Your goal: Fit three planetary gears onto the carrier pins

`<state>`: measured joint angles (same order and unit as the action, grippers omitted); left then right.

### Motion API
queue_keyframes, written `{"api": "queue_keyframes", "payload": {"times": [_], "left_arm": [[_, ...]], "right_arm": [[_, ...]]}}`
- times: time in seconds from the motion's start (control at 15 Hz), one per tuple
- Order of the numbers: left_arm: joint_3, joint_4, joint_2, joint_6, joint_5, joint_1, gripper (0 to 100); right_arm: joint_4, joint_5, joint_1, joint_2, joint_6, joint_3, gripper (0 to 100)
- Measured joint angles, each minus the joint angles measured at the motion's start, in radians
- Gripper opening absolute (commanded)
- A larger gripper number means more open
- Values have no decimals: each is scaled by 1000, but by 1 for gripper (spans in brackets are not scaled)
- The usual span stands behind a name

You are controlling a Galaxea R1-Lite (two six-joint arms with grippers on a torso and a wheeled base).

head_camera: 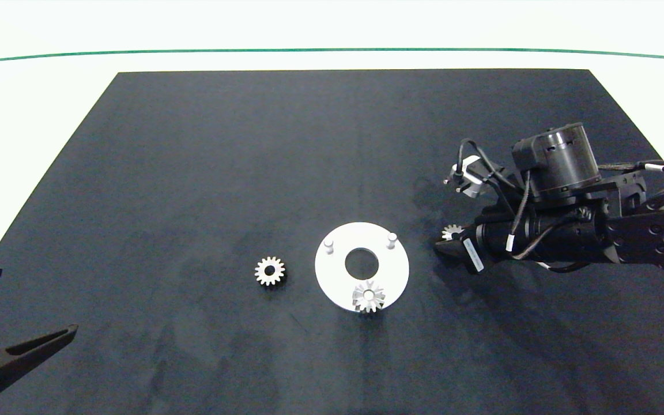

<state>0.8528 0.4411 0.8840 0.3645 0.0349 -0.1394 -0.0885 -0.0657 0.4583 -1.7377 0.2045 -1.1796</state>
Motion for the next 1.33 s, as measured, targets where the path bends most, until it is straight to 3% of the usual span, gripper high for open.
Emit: {"api": "queue_keyframes", "payload": {"times": [0.33, 0.6, 1.0, 1.33], "left_arm": [[1, 0, -5, 0, 0, 1, 100], [2, 0, -9, 0, 0, 0, 100], [2, -1, -10, 10, -10, 1, 100], [1, -1, -16, 11, -12, 0, 100]], "right_arm": [[-5, -7, 44, 59, 0, -8, 4], [-33, -46, 137, 90, -3, -81, 4], [-31, -88, 237, -13, -4, -128, 4], [-3, -99, 275, -57, -7, -137, 4]]}}
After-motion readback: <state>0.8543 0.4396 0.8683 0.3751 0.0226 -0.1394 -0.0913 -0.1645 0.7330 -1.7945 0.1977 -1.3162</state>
